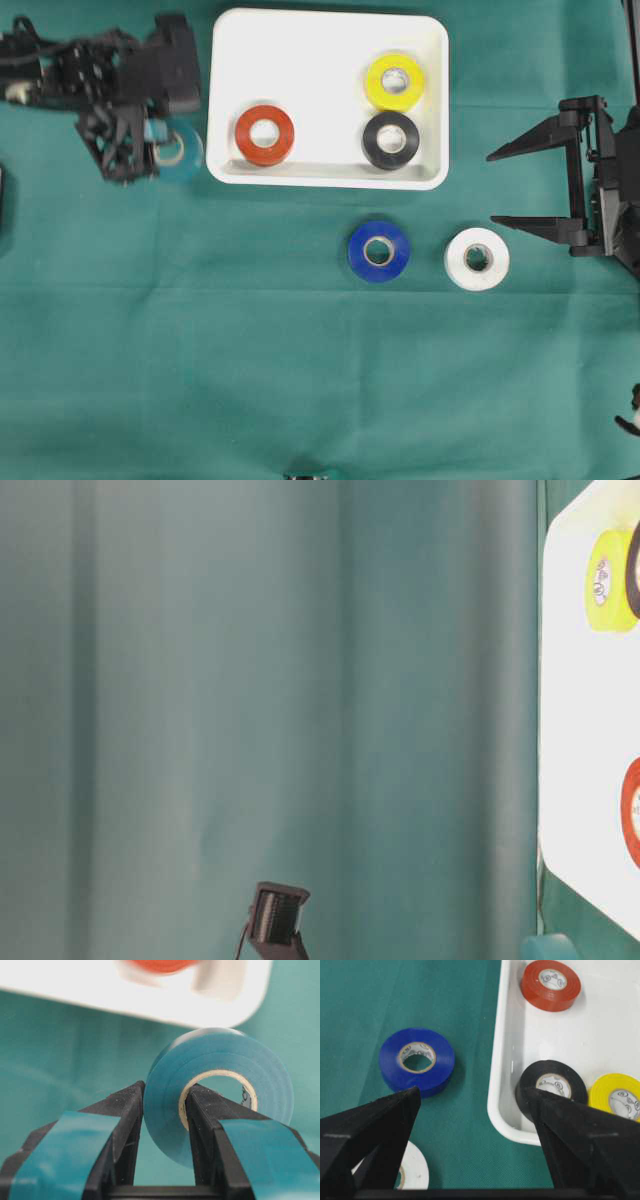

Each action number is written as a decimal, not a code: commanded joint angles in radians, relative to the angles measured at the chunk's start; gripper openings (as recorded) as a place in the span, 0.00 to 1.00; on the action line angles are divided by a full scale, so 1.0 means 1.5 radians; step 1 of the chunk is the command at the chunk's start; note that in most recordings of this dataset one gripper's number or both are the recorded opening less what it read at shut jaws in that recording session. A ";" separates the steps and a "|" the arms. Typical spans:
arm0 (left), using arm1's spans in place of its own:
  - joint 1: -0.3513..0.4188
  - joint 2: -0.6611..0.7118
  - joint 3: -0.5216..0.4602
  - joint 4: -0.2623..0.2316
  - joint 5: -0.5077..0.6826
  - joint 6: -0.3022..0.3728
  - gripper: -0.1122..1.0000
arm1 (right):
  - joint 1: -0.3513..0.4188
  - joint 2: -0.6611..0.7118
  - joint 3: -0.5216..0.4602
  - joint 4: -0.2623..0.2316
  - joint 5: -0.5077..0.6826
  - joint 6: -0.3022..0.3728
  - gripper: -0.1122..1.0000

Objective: Put the tape alternately from left to right into the white case.
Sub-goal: 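Carry the teal roll to the tray's upper left and lower it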

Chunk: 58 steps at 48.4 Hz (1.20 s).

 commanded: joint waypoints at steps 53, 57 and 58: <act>0.082 0.225 -0.260 0.001 -0.070 0.075 0.30 | 0.001 -0.001 -0.007 0.000 -0.006 0.001 0.63; 0.086 0.238 -0.276 0.001 -0.070 0.076 0.30 | 0.000 0.000 -0.007 0.001 -0.006 0.001 0.63; 0.087 0.241 -0.278 0.002 -0.070 0.076 0.30 | 0.000 0.000 -0.006 0.001 -0.006 0.001 0.63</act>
